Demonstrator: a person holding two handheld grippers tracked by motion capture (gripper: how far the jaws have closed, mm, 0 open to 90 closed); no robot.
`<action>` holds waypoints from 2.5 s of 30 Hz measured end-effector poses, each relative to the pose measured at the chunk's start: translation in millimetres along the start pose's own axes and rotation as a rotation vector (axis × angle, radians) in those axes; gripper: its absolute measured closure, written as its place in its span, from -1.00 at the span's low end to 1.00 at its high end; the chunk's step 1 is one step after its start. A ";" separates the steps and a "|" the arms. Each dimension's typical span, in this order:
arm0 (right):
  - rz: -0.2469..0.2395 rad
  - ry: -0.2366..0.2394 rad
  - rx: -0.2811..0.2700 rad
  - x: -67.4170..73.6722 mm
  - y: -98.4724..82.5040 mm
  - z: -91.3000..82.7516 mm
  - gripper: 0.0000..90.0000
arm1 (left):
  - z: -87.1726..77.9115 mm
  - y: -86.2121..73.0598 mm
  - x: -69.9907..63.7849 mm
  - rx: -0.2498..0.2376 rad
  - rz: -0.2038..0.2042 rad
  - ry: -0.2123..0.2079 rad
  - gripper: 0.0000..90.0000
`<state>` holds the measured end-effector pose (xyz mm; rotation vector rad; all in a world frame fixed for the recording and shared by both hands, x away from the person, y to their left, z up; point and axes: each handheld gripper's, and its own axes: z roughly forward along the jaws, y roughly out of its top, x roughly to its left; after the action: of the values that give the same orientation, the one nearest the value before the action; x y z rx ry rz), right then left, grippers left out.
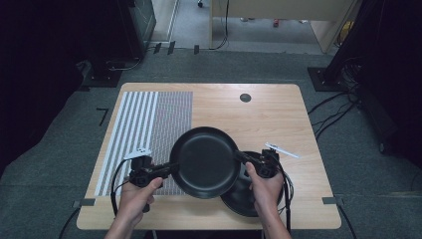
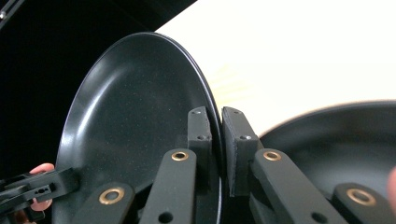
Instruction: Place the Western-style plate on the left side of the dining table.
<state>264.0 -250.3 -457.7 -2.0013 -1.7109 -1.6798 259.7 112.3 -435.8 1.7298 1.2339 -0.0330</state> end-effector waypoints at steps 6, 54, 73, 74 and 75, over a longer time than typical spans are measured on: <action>-0.016 0.018 0.033 17.8 5.2 27.1 0.85 | -15.9 2.9 17.7 -0.033 -0.028 0.027 0.68; -0.102 0.016 0.258 95.0 23.6 215.0 0.85 | -62.9 12.1 153.8 -0.143 -0.344 0.200 0.68; -0.020 -0.054 0.228 73.1 44.0 254.0 0.85 | -21.7 46.8 186.2 -0.128 -0.408 0.245 0.67; -0.020 -0.054 0.228 73.1 44.0 254.0 0.85 | -21.7 46.8 186.2 -0.128 -0.408 0.245 0.67; -0.008 -0.060 0.229 70.7 42.6 257.4 0.85 | -20.6 47.1 188.1 -0.125 -0.409 0.247 0.67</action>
<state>456.5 -63.6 -492.1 -1.9605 -1.8369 -1.3657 375.7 259.5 -489.4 1.3800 1.7200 0.0167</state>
